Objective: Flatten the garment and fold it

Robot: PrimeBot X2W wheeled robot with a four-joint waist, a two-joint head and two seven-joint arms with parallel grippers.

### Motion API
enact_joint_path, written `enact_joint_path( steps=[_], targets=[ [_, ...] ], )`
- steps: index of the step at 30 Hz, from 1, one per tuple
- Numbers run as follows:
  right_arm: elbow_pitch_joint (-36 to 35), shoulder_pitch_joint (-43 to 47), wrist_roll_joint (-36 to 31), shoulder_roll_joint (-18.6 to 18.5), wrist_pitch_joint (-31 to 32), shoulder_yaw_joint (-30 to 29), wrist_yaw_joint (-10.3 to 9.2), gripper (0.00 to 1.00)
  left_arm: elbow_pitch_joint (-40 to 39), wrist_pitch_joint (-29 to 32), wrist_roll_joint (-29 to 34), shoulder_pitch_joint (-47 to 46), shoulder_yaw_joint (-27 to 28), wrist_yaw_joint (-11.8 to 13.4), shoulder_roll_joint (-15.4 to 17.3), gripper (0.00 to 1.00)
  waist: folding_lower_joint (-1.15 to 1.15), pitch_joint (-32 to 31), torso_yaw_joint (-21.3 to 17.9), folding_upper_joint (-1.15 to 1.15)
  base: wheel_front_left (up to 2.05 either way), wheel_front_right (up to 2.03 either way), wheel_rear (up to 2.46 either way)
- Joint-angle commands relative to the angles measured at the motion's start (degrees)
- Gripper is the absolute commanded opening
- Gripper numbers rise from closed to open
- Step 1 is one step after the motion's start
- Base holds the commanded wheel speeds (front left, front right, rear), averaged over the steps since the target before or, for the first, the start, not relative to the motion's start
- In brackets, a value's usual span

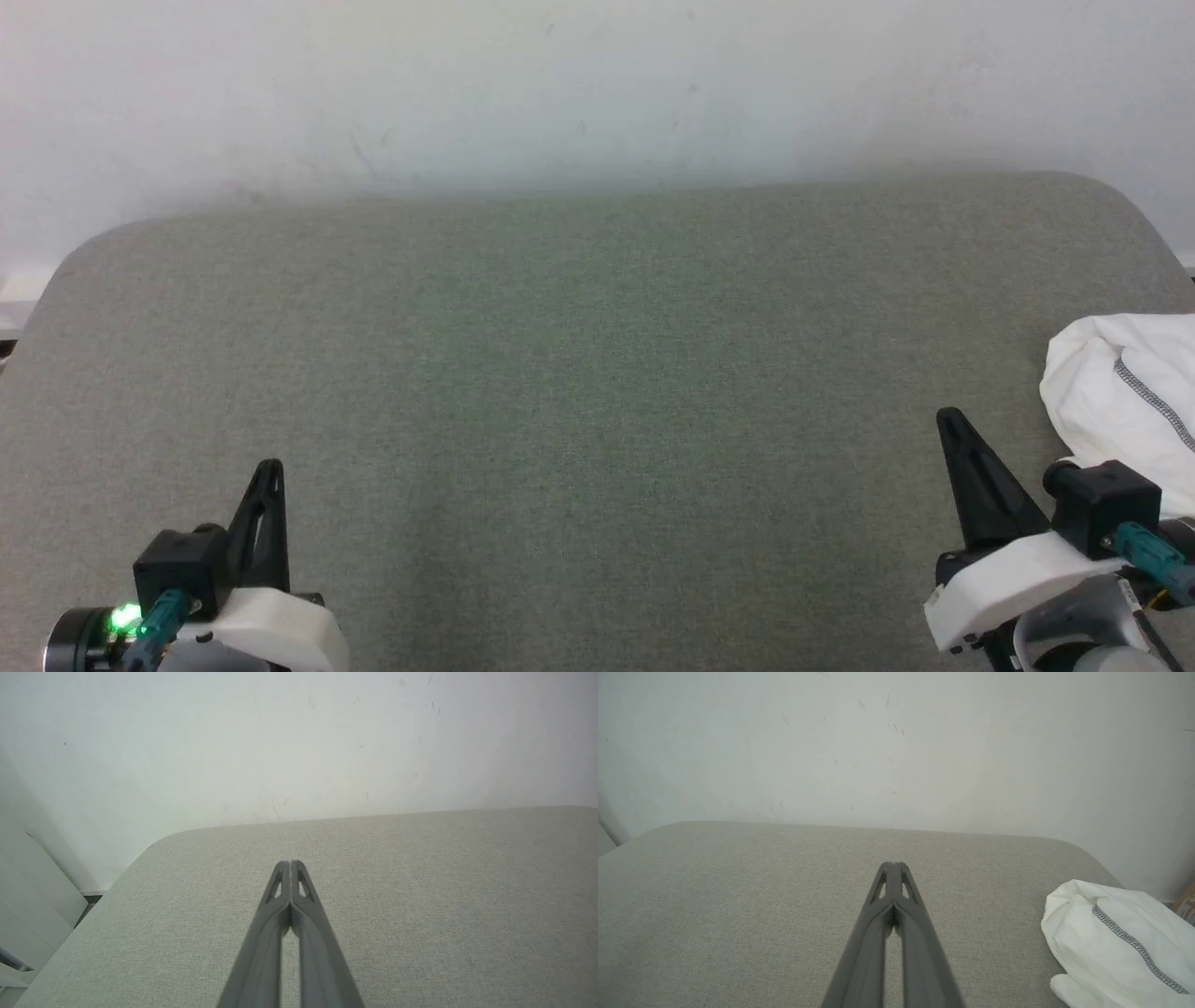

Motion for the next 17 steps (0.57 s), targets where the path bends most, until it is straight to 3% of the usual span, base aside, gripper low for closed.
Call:
enact_joint_path(
  steps=[1, 17],
  targets=[
    [0.3, -0.8, -0.5, 0.1, -0.3, 0.0, -0.02, 0.0, 0.4, 0.0, 0.8, -1.1, 0.5, -0.5, -0.8, 0.0, 0.0, 0.0, 0.0, 0.0, 0.0, 0.0, 0.0],
    [1.5, -1.3, -1.5, 0.1, -0.9, 0.1, -0.03, 0.0, 1.7, 0.2, 3.3, -2.1, 1.7, -2.7, -3.7, 0.0, 0.0, 0.2, 0.3, 0.0, 0.0, 0.0, 0.0]
  ],
)
